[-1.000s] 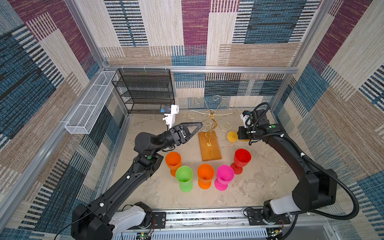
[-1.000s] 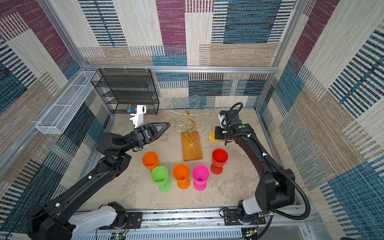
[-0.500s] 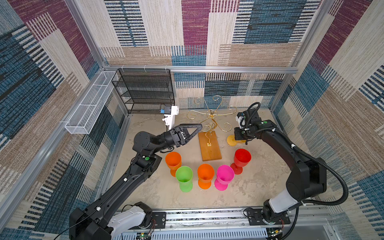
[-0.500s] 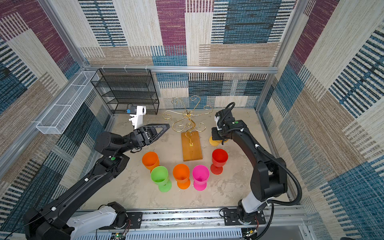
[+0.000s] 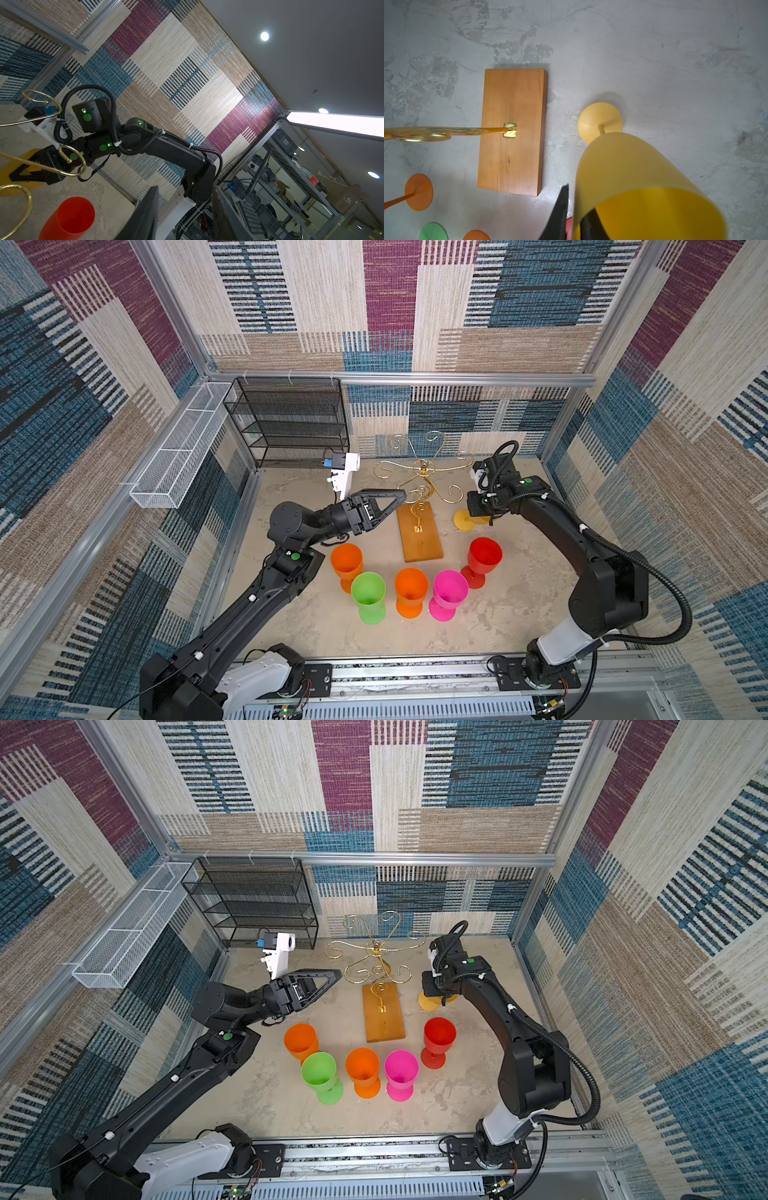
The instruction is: Take the wine glass off the wine glass rack
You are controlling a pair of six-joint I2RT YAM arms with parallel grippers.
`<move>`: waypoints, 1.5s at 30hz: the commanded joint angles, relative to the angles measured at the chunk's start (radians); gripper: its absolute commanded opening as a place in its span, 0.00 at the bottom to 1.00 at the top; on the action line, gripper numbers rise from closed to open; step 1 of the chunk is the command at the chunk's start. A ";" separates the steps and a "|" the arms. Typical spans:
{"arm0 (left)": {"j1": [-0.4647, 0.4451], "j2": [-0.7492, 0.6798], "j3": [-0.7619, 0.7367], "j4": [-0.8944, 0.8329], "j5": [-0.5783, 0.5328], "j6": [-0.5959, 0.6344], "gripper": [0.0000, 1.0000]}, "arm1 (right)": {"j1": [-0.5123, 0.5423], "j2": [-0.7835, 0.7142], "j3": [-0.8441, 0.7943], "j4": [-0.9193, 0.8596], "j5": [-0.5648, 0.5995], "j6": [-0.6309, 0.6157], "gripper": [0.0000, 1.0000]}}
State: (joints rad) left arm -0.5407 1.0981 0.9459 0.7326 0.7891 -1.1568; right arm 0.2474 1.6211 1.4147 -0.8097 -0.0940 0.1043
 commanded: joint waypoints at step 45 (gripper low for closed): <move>0.037 -0.247 0.117 -0.964 -0.750 0.943 0.48 | -0.067 -0.765 -0.786 0.799 0.549 0.184 0.57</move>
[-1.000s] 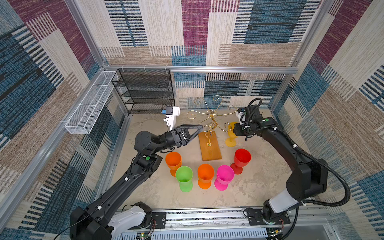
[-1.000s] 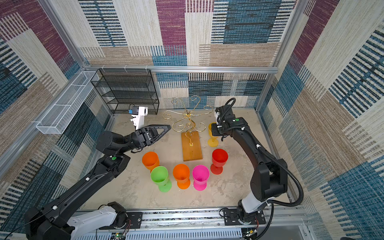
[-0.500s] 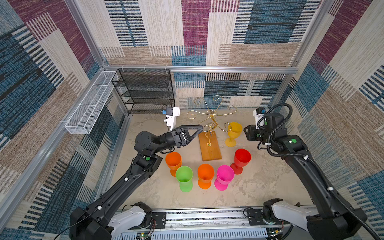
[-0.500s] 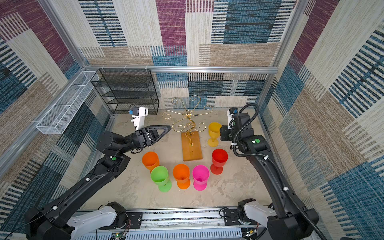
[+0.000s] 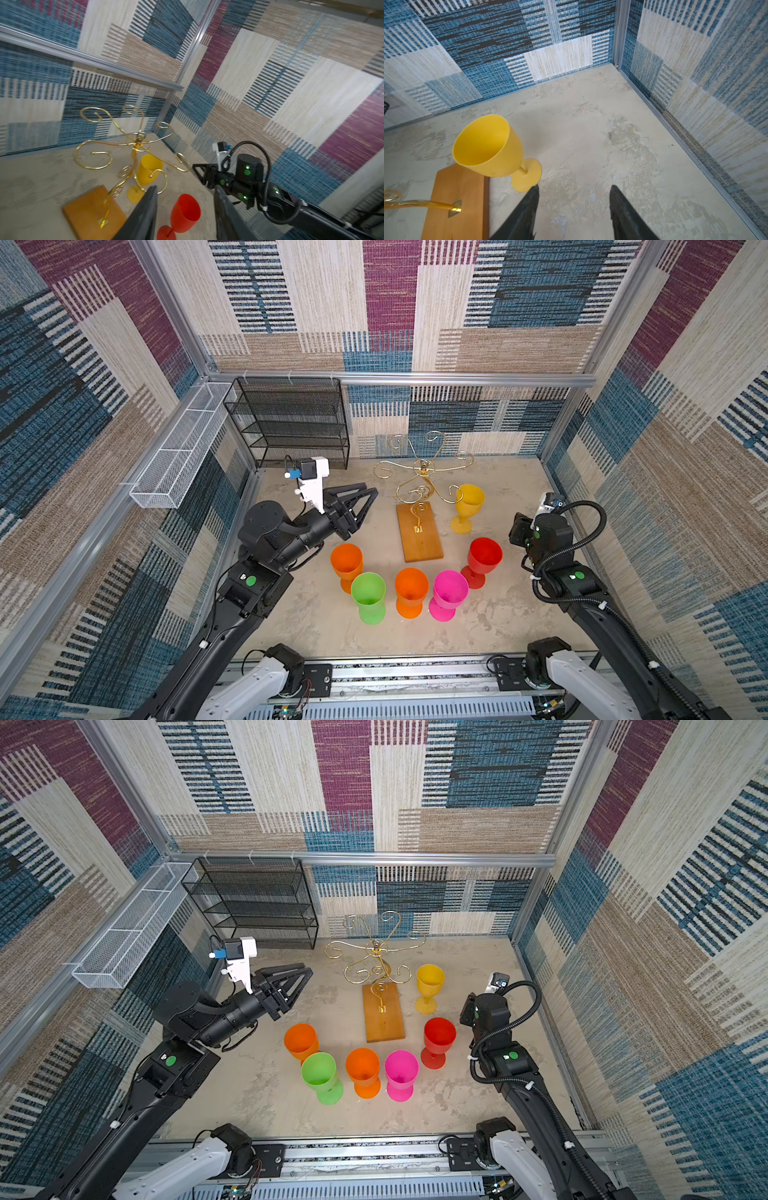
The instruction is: Take the wine glass off the wine glass rack
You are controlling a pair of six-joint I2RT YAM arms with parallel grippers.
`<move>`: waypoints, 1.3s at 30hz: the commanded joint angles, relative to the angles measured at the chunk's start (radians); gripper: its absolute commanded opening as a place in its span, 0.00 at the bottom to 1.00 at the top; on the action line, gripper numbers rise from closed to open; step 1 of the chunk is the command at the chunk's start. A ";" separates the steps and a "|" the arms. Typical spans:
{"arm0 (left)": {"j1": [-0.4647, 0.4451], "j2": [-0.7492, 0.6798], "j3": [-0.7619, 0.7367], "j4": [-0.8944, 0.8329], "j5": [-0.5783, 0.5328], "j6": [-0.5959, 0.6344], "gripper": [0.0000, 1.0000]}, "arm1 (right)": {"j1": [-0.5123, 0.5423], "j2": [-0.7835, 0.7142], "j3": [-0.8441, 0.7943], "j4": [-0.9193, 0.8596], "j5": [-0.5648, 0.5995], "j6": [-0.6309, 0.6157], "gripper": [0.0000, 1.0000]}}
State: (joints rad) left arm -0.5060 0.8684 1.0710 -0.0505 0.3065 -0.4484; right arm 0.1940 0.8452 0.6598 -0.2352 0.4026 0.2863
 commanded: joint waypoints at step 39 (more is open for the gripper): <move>0.542 0.590 -0.695 0.889 -0.383 0.416 0.49 | -0.140 0.377 -0.337 1.051 -0.042 -0.187 0.61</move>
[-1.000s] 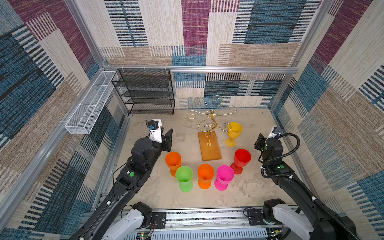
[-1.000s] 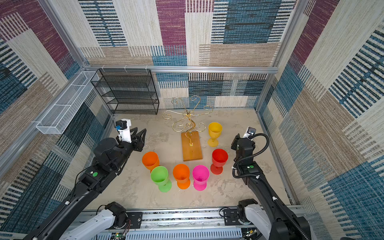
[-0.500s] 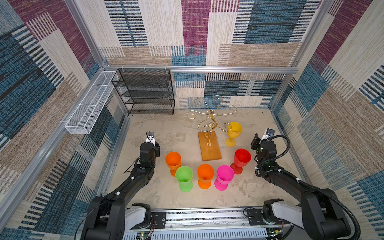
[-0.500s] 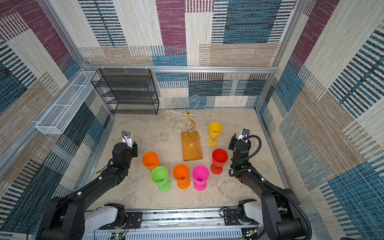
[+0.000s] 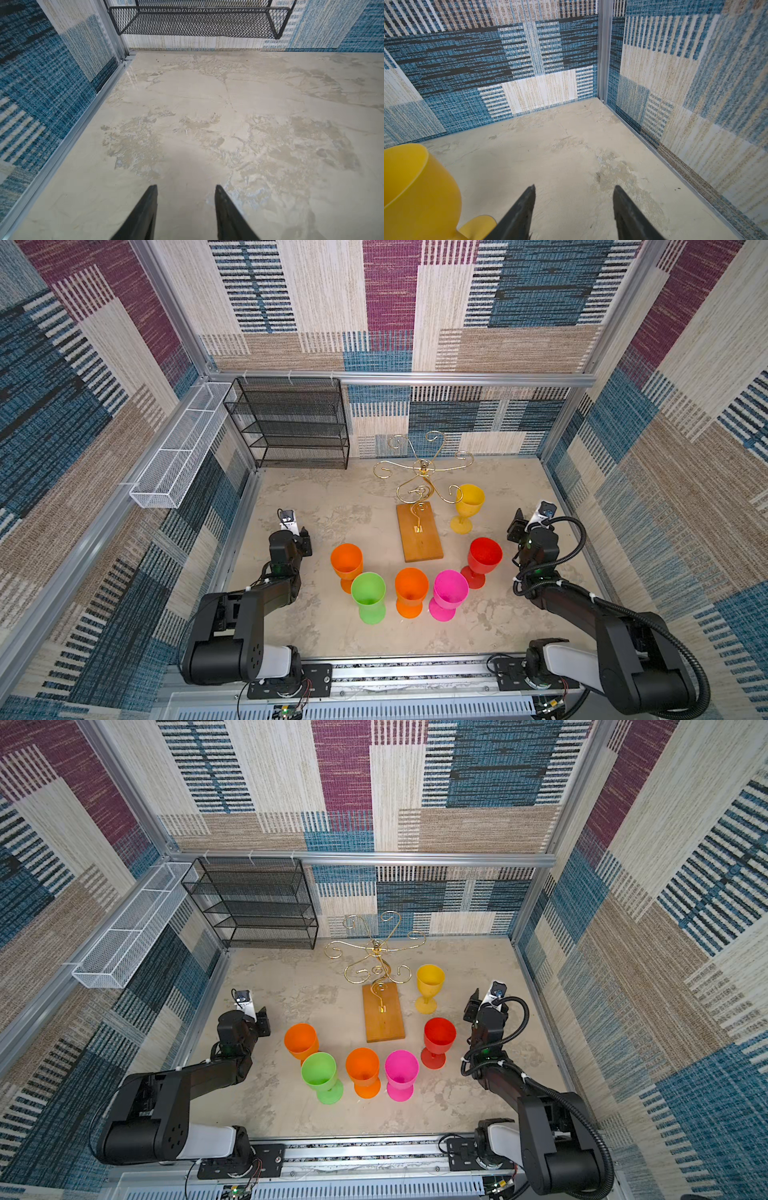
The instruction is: Take the wine glass off the wine glass rack
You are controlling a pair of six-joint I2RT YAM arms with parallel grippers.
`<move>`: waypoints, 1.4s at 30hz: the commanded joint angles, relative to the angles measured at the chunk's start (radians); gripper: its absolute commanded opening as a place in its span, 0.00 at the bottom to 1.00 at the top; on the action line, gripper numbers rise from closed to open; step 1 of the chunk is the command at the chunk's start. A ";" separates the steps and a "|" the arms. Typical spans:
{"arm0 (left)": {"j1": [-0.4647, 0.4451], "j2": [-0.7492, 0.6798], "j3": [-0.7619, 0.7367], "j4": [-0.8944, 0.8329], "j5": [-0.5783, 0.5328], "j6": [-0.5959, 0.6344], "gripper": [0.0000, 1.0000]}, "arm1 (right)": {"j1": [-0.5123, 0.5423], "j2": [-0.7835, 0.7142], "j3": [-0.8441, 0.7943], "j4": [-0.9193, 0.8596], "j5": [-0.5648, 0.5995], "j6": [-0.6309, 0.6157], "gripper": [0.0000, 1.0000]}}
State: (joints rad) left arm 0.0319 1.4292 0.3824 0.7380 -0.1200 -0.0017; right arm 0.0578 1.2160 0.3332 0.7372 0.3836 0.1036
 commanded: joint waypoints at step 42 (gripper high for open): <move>0.009 0.109 0.028 0.106 0.086 -0.021 0.95 | -0.042 0.314 -0.132 0.551 -0.292 -0.113 1.00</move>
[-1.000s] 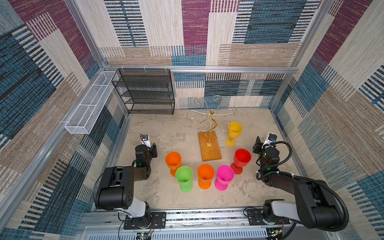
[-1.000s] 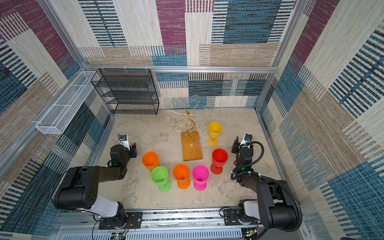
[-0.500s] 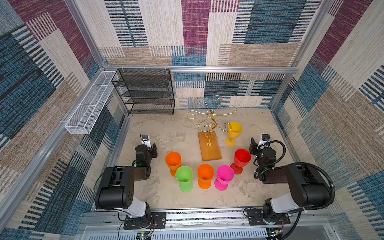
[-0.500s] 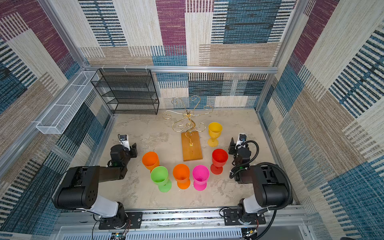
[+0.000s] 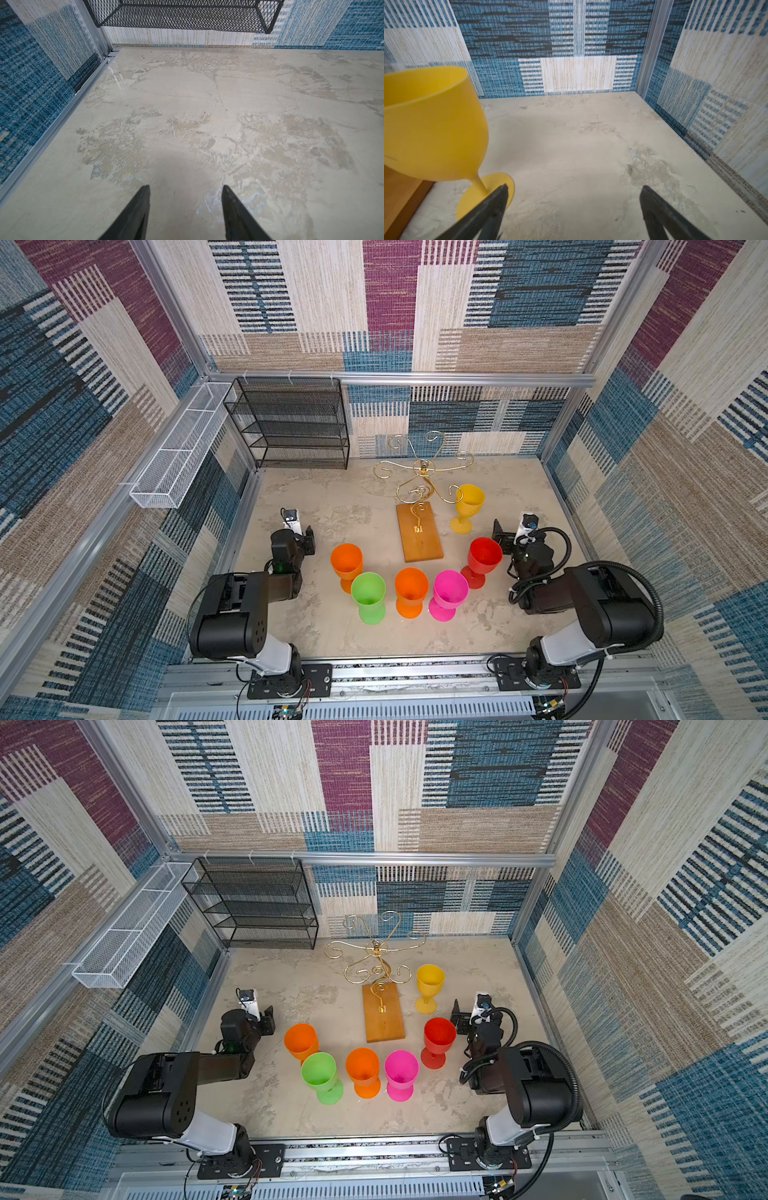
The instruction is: Take the wine glass off the wine glass rack
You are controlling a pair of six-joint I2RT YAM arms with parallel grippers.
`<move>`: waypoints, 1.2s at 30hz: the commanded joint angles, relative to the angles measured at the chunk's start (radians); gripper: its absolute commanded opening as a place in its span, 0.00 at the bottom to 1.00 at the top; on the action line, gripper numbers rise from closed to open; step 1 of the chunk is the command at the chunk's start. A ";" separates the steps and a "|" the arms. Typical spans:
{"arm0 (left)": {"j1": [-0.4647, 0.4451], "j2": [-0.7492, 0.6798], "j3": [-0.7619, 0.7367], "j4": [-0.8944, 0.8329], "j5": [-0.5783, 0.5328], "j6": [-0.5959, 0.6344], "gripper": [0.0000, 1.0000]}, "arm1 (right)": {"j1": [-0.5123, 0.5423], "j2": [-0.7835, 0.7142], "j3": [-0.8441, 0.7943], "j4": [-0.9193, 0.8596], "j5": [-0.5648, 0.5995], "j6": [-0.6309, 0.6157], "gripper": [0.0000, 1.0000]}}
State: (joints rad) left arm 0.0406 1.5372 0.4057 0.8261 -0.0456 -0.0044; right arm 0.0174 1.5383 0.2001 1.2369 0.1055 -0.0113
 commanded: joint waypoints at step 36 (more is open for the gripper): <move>0.001 0.008 0.025 -0.013 0.052 0.003 0.99 | -0.002 -0.001 0.001 0.066 -0.012 0.001 1.00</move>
State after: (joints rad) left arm 0.0406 1.5448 0.4294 0.8017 0.0032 -0.0044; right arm 0.0154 1.5375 0.2001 1.2667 0.0975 -0.0109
